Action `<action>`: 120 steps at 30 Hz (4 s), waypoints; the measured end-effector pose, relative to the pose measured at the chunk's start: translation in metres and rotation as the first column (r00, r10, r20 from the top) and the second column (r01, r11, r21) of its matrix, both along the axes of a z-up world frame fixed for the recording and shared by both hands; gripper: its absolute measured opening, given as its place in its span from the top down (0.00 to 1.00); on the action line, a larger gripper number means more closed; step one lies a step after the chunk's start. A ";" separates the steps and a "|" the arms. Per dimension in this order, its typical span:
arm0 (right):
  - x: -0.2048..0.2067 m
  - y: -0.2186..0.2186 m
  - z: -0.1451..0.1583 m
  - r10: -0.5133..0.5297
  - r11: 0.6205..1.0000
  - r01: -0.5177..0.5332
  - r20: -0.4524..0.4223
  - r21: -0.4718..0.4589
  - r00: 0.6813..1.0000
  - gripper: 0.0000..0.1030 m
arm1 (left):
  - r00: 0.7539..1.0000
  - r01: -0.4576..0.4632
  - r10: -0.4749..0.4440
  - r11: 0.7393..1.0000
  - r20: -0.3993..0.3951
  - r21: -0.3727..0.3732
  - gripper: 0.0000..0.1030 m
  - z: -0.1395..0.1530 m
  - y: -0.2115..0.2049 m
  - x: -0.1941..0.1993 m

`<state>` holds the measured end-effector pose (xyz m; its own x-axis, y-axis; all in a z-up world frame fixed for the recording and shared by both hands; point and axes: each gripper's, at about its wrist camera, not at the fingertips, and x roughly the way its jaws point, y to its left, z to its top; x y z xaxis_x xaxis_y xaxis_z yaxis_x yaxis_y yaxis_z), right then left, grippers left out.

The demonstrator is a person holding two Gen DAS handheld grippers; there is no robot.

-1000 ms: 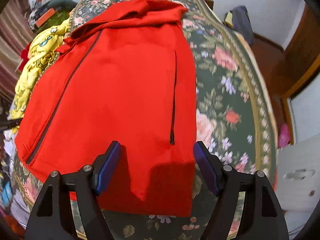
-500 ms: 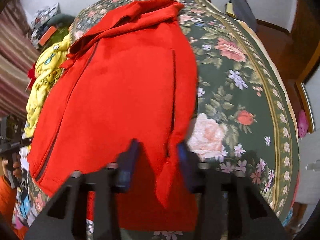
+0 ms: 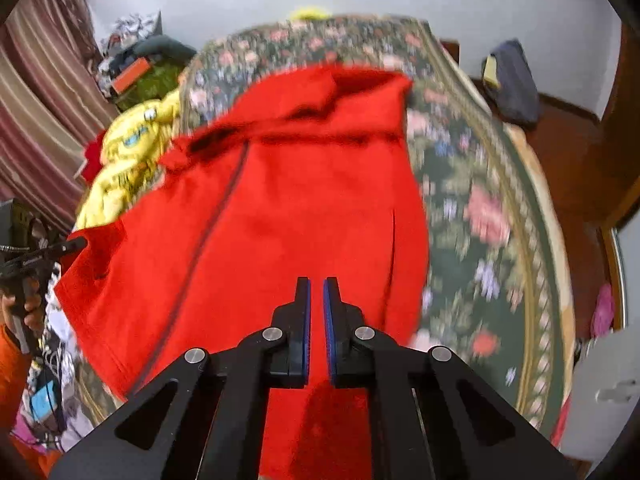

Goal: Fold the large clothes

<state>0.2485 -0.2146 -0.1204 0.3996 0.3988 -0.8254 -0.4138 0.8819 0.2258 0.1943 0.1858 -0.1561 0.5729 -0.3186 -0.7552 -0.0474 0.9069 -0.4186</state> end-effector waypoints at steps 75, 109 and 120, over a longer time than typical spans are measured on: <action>0.245 0.049 -0.006 -0.064 0.998 0.065 -0.033 0.017 0.997 0.89 | 0.975 -0.203 0.221 0.919 -0.015 0.339 0.96 -0.072 0.037 0.274; 0.160 0.169 -0.040 0.181 0.961 -0.154 0.100 -0.228 0.978 0.43 | 0.996 0.092 -0.081 0.933 -0.047 0.349 0.56 -0.052 -0.078 0.252; 0.165 0.125 -0.047 0.062 0.958 -0.013 0.164 -0.286 0.984 0.24 | 1.000 0.007 -0.004 0.922 -0.008 0.386 0.36 -0.066 -0.046 0.242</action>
<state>0.4138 -0.0896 -0.1679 0.5329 0.1759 -0.8277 -0.4580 0.8825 -0.1074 0.4360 0.1397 -0.2217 0.5662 -0.0042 -0.8242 -0.0438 0.9984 -0.0352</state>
